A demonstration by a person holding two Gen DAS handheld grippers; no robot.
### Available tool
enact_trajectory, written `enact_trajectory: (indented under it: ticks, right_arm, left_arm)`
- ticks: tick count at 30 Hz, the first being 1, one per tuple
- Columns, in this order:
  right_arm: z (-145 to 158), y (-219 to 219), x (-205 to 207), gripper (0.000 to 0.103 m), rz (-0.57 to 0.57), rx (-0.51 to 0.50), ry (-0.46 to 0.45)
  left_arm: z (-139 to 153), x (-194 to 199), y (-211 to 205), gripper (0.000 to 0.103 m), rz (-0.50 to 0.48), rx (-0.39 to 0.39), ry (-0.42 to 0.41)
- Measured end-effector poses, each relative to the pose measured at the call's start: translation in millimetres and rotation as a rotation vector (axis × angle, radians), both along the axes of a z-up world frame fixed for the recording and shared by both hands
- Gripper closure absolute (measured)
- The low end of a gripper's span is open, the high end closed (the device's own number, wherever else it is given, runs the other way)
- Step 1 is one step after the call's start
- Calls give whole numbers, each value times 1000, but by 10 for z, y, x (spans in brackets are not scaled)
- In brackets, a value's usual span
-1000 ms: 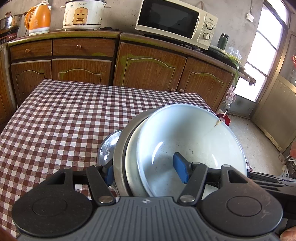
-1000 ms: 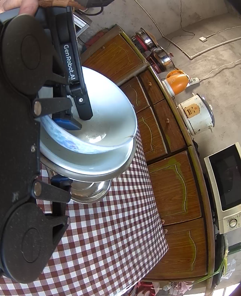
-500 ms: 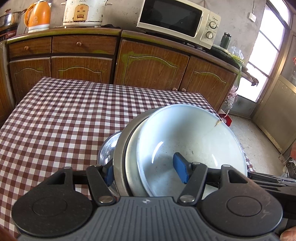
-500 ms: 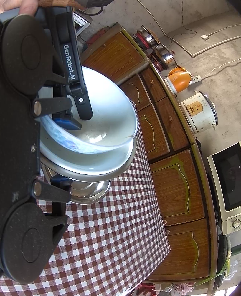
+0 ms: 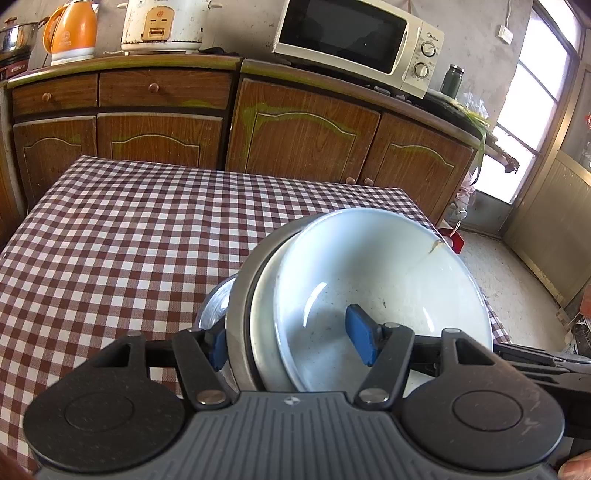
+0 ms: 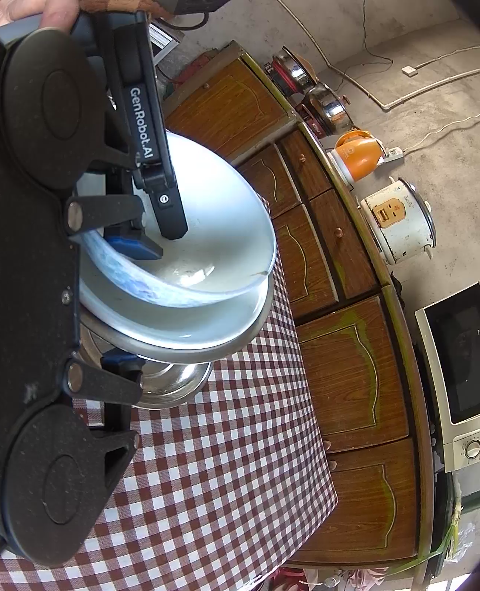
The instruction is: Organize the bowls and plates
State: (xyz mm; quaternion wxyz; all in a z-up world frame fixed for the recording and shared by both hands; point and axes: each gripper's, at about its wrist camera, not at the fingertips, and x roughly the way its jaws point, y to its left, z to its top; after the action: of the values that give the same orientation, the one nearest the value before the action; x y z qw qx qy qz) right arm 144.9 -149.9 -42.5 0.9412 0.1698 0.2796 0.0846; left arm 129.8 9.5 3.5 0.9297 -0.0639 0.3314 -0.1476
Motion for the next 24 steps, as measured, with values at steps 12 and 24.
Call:
enact_trajectory:
  ticks: [12,24]
  right_arm:
    - [-54,8,139,45,4,3,17]
    - [-114,27,257,45,9,6,39]
  left_arm:
    - [-87,71,61,39,-3,4,15]
    - [-178,152,96,39,0,3,36]
